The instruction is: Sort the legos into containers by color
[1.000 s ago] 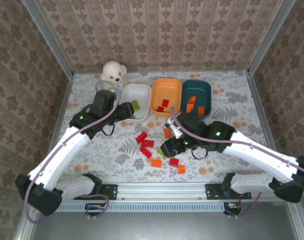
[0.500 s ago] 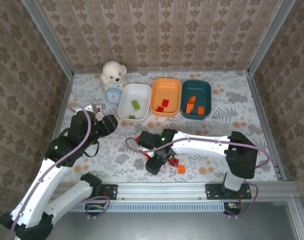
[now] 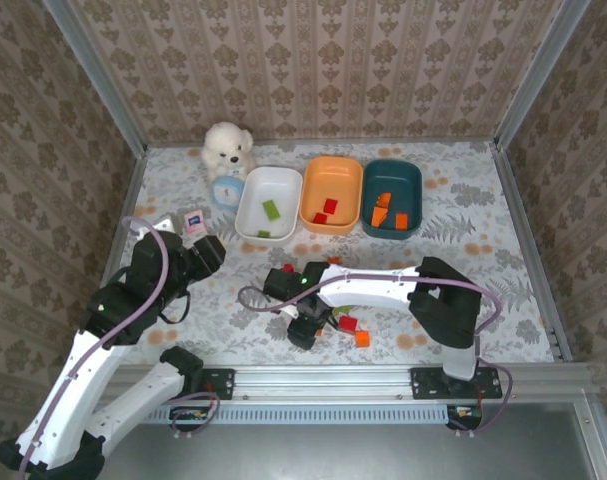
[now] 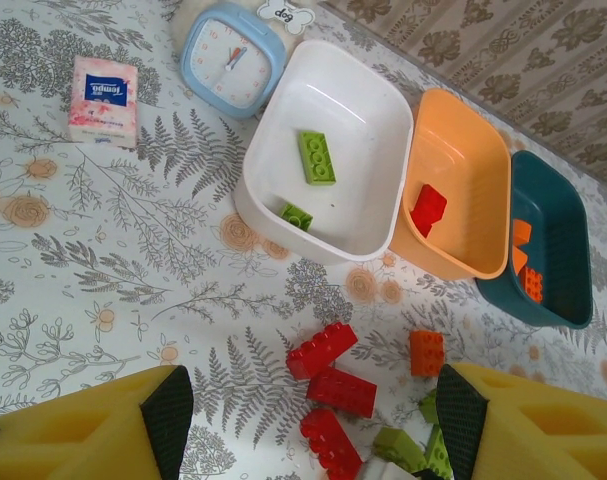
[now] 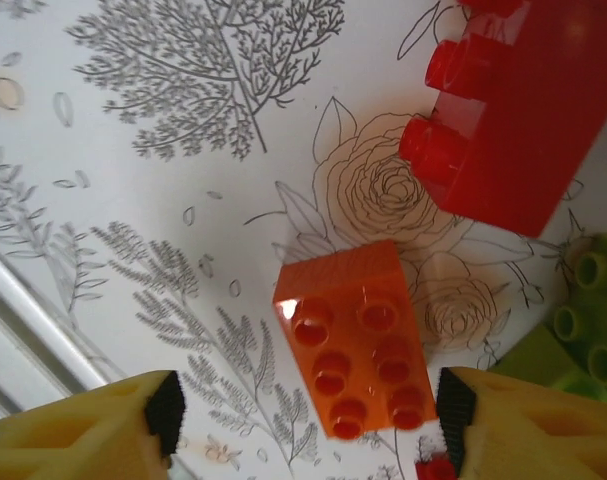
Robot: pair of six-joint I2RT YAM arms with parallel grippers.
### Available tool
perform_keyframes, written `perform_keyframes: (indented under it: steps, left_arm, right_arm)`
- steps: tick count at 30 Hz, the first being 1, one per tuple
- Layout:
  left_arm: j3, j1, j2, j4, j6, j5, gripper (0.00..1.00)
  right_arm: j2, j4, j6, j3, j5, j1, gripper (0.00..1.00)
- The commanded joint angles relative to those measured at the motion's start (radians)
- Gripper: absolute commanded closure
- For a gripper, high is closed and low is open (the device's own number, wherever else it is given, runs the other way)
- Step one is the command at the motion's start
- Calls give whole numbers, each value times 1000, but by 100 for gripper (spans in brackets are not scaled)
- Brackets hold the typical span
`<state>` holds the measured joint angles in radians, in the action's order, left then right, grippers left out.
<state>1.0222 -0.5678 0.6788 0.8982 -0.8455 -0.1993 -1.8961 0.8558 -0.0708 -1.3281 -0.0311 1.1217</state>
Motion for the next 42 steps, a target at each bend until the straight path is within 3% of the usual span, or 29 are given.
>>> perform_keyframes:
  steps: [1,13,20,25,29,35,42]
  left_arm:
    - [31,5,3,15,-14,-15,32]
    - [26,6,32,-21,-11,8,33]
    - [40,5,66,-59,46,70,32]
    - [38,-29,144,-137,94,163,32]
    - [54,-85,233,-216,122,198,32]
    - [124,-155,387,-277,163,224,32]
    - [187,-204,485,-285,200,231,32]
  right_arm:
    - [-43,28,28,-34,56,-2,35]
    - [-61,7,28,-23,85,-2,57]
    - [119,37,-59,-49,92,-58,62]
    - [279,69,-132,-90,93,-276,62]
    - [269,69,-151,-144,127,-501,63]
    - [70,87,-239,-346,184,-791,63]
    - [-208,174,-300,-615,250,-939,61]
